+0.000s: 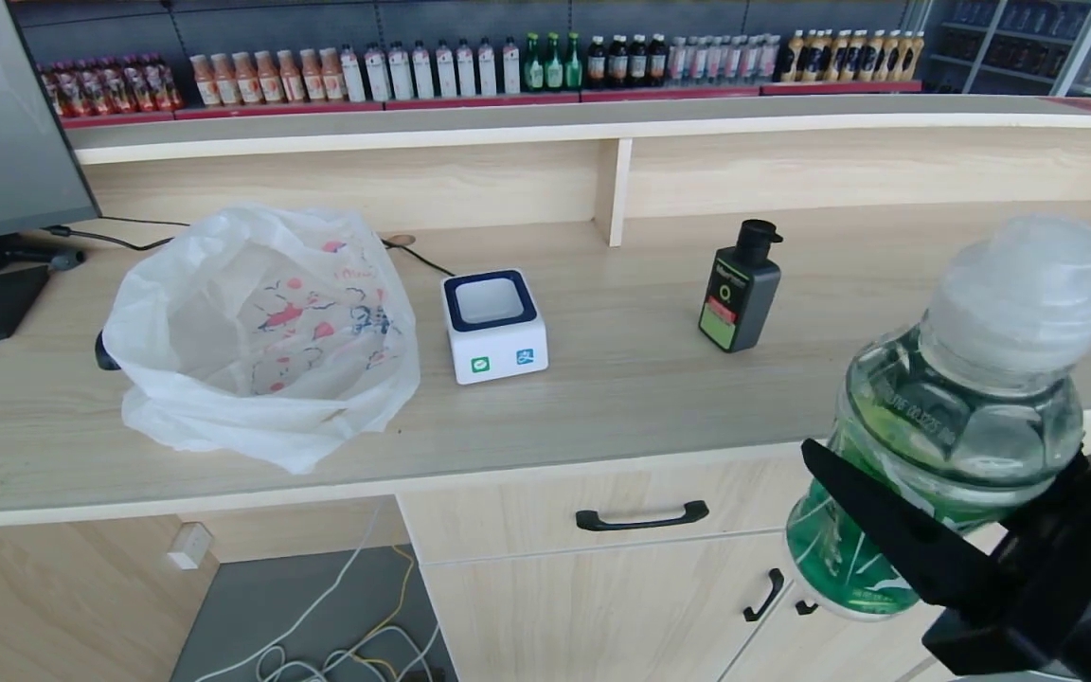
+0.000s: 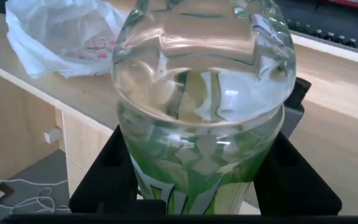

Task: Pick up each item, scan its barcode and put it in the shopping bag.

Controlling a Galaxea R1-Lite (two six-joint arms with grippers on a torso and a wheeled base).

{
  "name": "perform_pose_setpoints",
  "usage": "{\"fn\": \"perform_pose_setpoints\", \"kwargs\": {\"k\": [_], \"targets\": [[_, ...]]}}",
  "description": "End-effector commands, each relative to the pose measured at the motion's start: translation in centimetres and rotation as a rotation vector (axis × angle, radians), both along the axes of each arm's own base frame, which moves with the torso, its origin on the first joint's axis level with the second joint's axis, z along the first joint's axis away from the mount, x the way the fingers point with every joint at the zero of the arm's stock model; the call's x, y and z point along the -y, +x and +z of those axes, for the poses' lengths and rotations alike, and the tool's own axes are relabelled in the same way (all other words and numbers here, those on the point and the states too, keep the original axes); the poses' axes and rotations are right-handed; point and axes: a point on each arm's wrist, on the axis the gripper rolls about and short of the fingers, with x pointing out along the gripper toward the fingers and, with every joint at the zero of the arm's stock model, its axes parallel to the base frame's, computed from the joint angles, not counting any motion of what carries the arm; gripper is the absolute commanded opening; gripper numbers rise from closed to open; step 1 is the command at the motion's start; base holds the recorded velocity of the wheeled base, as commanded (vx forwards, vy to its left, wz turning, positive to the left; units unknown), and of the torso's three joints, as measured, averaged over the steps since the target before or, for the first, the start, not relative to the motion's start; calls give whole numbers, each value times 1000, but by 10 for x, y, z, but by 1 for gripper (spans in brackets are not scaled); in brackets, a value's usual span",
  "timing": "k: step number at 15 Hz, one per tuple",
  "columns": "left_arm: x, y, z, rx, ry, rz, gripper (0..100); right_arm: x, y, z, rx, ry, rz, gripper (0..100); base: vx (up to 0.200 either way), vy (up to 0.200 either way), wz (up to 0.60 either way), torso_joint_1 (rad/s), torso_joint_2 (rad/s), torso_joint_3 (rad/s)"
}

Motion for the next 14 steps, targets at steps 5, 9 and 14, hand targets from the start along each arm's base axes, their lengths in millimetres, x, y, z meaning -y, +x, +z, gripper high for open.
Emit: {"fn": "perform_pose_setpoints", "kwargs": {"k": [5, 9, 14], "targets": [[0, 0, 0, 0, -1, -1, 100, -35, 3, -15, 154, -332, 9, 0, 0, 0, 0, 0, 0, 0], [0, 0, 0, 0, -1, -1, 100, -87, 1, -22, 304, -504, 102, 0, 0, 0, 0, 0, 0, 0], [0, 0, 0, 0, 1, -1, 100, -88, 3, -19, 433, -603, 87, 0, 0, 0, 0, 0, 0, 0]]}}
